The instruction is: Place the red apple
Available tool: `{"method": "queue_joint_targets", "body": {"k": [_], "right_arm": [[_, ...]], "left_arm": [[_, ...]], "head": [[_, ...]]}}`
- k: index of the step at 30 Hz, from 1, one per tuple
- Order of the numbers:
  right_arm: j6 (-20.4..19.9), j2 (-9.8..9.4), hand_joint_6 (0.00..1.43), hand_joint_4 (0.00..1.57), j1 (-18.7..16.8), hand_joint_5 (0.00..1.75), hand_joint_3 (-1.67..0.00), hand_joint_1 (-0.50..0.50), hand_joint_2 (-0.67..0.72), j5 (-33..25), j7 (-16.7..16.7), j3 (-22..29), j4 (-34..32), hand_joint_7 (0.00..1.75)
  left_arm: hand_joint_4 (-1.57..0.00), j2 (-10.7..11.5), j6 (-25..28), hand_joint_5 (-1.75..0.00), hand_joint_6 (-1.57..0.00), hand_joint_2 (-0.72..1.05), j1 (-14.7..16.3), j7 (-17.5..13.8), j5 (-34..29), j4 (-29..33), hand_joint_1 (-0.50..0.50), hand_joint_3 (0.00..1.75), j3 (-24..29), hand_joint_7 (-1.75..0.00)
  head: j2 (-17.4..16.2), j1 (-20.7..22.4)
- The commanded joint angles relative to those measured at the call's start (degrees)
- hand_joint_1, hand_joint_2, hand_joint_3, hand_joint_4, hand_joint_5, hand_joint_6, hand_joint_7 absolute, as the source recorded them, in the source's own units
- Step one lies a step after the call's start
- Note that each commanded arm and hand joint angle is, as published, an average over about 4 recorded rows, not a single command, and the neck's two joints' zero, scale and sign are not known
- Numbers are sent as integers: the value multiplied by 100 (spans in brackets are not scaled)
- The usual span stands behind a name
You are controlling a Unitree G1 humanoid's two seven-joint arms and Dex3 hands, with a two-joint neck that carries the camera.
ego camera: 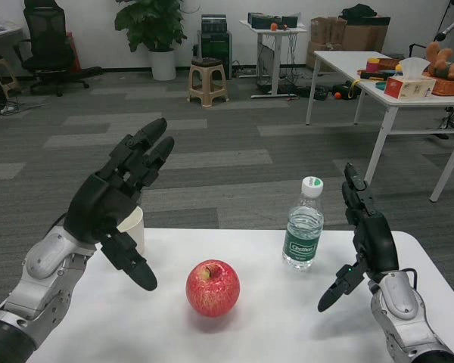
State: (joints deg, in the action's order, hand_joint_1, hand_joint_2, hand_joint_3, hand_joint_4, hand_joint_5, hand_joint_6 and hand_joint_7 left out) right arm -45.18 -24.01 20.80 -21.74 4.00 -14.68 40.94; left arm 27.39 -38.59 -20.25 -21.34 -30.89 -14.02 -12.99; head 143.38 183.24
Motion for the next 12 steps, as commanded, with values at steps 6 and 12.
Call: {"method": "queue_joint_targets", "body": {"k": [6,12], "right_arm": [[9,-25,0,0,-36,0,0,-25,72,-32,13,79,-38,0],[9,-19,0,0,-38,0,0,-25,72,-35,18,79,-34,0]], "left_arm": [[0,56,36,0,0,-10,-107,-37,-13,31,-50,0,42,-28],[0,50,36,0,0,-10,-111,-43,-13,31,-50,0,42,-28]], "head": [[4,17],[4,14]]}}
